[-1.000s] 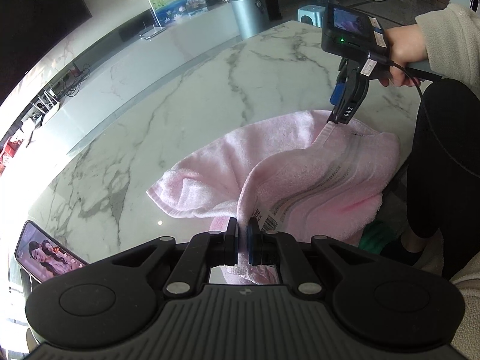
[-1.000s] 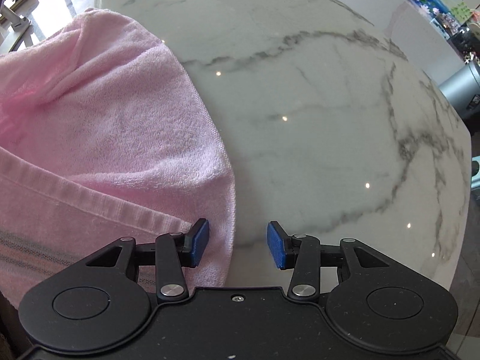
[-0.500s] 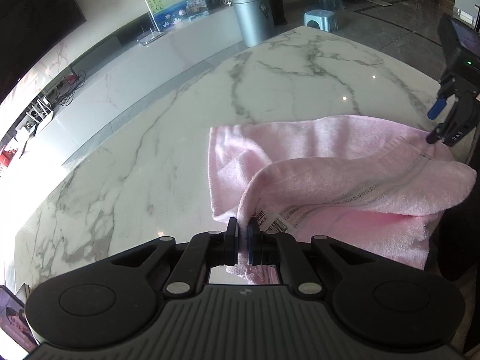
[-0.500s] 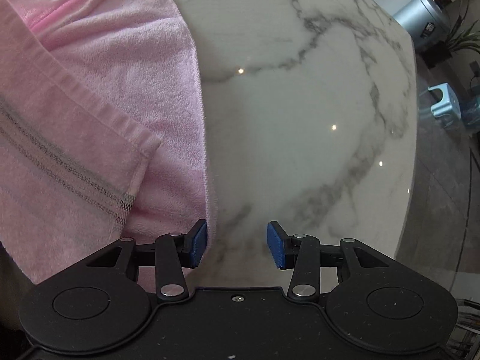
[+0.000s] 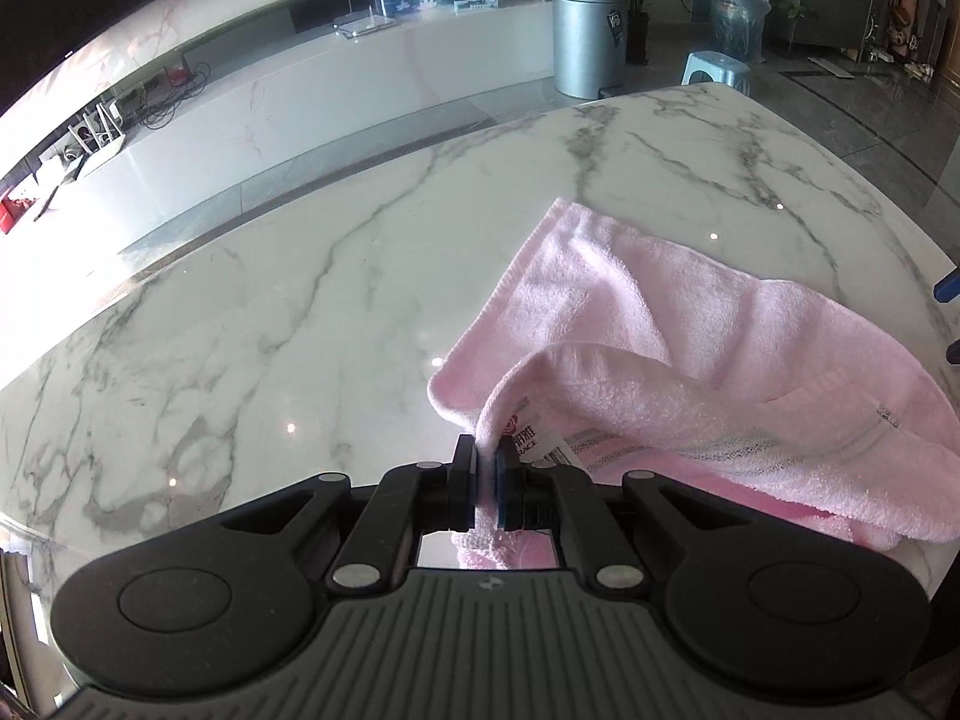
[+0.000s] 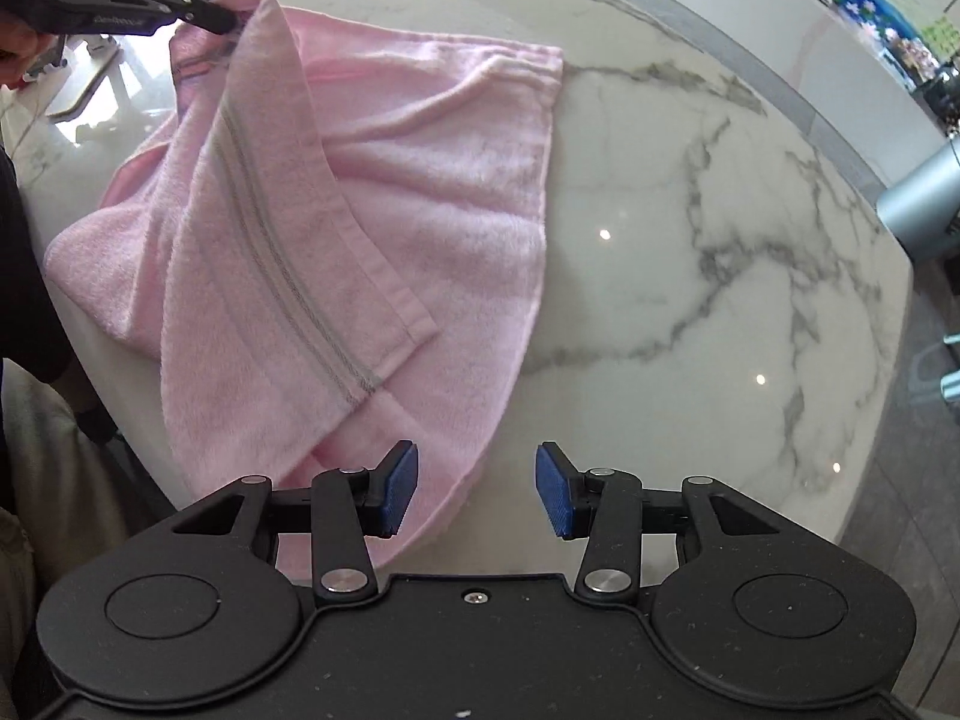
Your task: Fold towel
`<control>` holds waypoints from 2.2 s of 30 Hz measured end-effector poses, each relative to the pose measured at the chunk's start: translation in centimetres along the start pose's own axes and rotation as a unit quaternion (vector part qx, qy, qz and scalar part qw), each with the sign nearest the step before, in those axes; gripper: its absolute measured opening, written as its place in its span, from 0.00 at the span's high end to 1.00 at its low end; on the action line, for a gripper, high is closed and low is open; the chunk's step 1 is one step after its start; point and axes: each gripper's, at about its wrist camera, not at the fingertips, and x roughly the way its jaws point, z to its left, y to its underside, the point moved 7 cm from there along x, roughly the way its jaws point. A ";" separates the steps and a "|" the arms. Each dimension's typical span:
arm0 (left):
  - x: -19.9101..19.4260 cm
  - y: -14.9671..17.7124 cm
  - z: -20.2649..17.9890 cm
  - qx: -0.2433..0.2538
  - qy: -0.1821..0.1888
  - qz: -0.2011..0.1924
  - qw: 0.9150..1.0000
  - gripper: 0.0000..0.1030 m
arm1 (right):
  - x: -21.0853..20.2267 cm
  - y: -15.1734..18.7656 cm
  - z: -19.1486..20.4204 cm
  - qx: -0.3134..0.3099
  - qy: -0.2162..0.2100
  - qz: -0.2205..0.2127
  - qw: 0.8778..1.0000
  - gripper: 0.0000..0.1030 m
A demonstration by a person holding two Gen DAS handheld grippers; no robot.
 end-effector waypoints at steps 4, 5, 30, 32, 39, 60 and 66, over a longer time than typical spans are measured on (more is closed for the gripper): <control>1.3 0.1 1.1 -0.012 0.008 0.004 1.000 0.95 | 2.4 -2.7 1.2 -0.041 -0.031 0.006 0.999 0.61; 1.5 0.1 1.3 -0.016 0.011 0.003 1.000 0.95 | 3.1 -3.0 1.4 -0.047 -0.038 0.012 0.998 0.61; 2.0 0.3 3.1 -0.078 0.045 -0.028 0.996 0.94 | -0.4 -7.6 1.9 -0.124 0.032 0.042 0.991 0.90; 1.8 0.2 3.2 -0.079 0.050 -0.024 0.995 0.94 | -0.8 -9.3 1.1 -0.137 0.044 0.038 0.989 0.90; -1.0 -0.8 4.1 -0.042 0.021 0.011 0.999 0.94 | -1.3 -16.9 -0.6 -0.194 0.075 0.024 0.978 0.90; 3.3 2.0 9.5 -0.125 0.004 0.053 0.991 0.91 | 13.1 -31.2 -0.9 -0.277 0.070 0.050 0.957 0.90; 3.6 2.3 9.7 -0.136 0.010 0.060 0.989 0.91 | 14.9 -31.1 -0.6 -0.328 0.050 0.052 0.942 0.87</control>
